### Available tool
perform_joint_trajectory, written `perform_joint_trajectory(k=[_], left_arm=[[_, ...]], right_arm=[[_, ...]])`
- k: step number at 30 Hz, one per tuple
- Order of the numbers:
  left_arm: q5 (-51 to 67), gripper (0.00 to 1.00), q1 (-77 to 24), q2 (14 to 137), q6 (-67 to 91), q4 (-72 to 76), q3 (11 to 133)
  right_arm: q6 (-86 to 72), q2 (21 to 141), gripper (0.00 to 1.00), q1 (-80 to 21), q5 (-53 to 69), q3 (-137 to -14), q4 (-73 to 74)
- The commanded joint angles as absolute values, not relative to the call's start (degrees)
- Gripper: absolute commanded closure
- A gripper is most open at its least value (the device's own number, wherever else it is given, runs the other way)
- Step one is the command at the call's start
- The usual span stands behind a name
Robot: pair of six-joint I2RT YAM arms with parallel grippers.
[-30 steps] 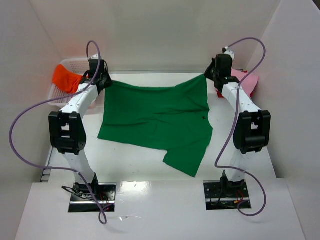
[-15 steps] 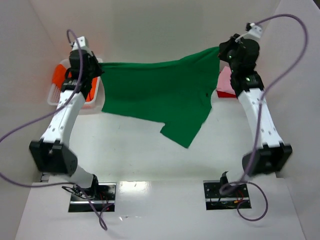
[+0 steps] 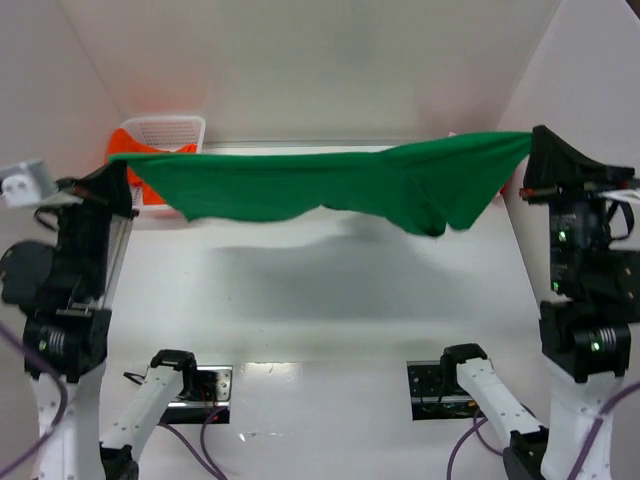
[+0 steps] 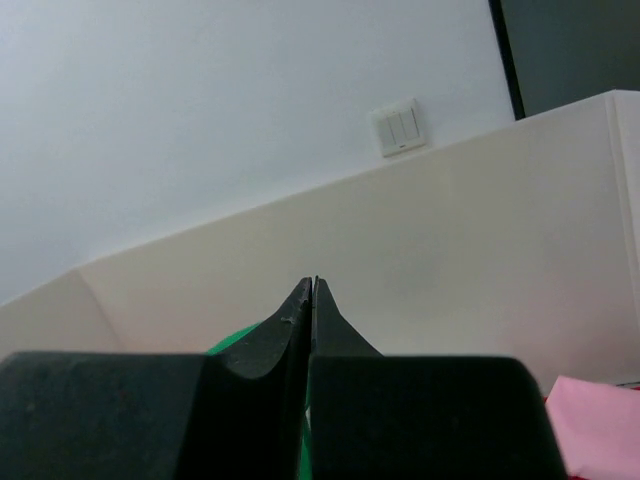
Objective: Fold and stack the t-shirts
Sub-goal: Flatten out the tshirt
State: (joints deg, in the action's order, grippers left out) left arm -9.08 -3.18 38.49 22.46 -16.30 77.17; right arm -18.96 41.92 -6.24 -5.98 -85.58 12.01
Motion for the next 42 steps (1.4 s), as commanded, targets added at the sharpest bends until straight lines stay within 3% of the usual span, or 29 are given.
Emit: perform_joint_trajectory(k=[1,8,18,26,32,42], left_arm=[[-12.5,1.0,-3.0,30.1,22.4,-22.2,76.2],[-14.7,1.0,-3.5,32.4,23.9,-24.9,75.7],[-13.5,1.0,-3.5,46.2,26.0,-21.0,70.1],[-9.5,1.0,-3.5,53.9,28.5,-19.1,60.5],[-13.3,1.0,-3.5,61.8,28.5,-18.5,58.1],[-16.6,1.0,-3.5,83.3,29.0,-12.9,67.4]], right_arm=[[-17.8,36.8,1.0,-6.4,-7.4,-89.3,19.9],[-16.0,42.9,1.0,-6.4,-11.6,-95.6,25.1],[-16.0,57.2,1.0,-6.4,-11.0,-85.9,18.9],[-19.3,63.1,1.0,-7.1,-5.7,-69.3,12.0],[-21.0,69.6,1.0,-9.0,-7.9,-61.6,7.7],[-21.4,87.6,1.0,-9.0,-9.1,-71.4,3.3]])
